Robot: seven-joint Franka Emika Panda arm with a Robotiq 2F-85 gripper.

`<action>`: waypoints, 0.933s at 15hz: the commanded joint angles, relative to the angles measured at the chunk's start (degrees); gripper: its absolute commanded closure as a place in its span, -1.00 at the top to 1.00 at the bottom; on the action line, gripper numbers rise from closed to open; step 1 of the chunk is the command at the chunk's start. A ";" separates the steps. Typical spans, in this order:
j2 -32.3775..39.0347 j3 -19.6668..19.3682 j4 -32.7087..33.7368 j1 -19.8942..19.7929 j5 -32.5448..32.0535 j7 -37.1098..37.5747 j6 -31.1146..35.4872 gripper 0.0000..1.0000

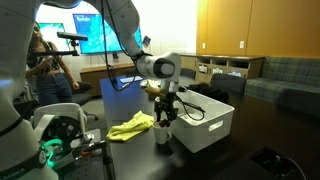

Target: Pick up the two cloths and put them in the box, then pick up the seal tape and marker and put them in the cup

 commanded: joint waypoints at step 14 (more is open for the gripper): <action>-10.29 1.76 -8.15 -0.55 5.06 0.37 -1.58 1.00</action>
